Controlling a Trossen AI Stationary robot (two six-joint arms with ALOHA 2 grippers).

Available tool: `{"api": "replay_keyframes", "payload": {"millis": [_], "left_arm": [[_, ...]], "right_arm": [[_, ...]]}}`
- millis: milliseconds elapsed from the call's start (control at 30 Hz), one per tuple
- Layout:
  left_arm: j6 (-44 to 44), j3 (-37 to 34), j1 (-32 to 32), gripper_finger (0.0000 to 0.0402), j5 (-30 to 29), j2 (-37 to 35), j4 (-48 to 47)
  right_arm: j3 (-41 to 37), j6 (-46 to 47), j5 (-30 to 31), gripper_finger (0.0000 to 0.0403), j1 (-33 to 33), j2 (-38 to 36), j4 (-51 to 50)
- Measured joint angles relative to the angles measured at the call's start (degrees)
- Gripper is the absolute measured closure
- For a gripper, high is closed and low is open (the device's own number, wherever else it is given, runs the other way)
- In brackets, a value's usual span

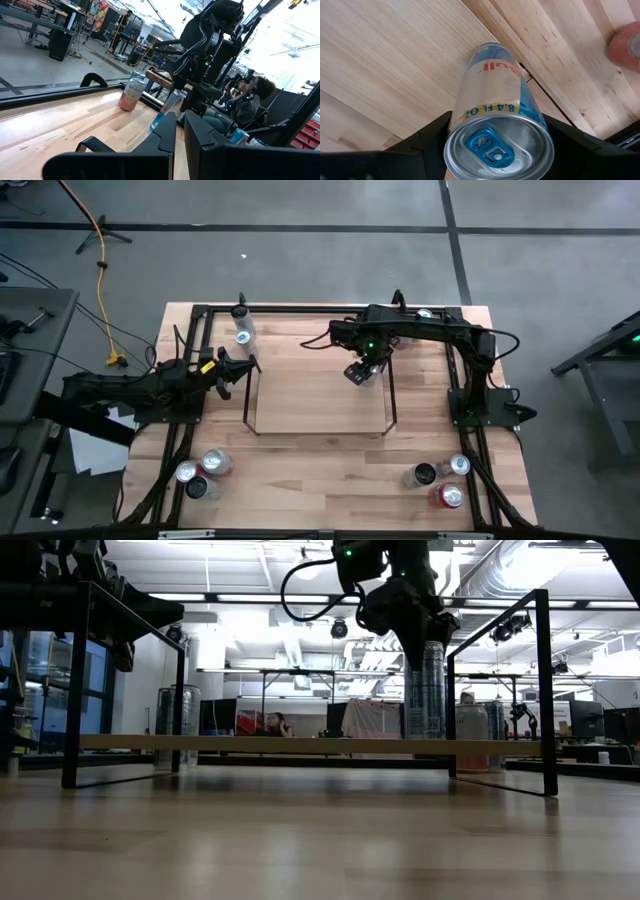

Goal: Place canned beverage on shelf
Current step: Put the blue soda can on the shelf, then put the blue soda can aligned with the other blue soda can on the shelf

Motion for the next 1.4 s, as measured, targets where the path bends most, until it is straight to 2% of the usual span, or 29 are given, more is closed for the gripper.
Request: {"api": "replay_keyframes", "payload": {"millis": [200, 467, 633, 1400], "left_arm": [[0.0, 0.0, 0.0, 0.0401, 0.0, 0.0, 0.0], [0.0, 0.0, 0.0, 0.0401, 0.0, 0.0, 0.0], [0.0, 0.0, 0.0, 0.0401, 0.0, 0.0, 0.0], [0.0, 0.0, 0.0, 0.0401, 0.0, 0.0, 0.0]], "right_arm": [[0.0, 0.0, 0.5, 0.0133, 0.0, 0.0, -1.4], [0.0, -0.3, 0.4, 0.0051, 0.1, 0.0, -1.5], [0.0, -0.2, 0.2, 0.0019, 0.0, 0.0, -1.6], [0.3, -0.4, 0.3, 0.0015, -0.2, -0.2, -1.9]]}}
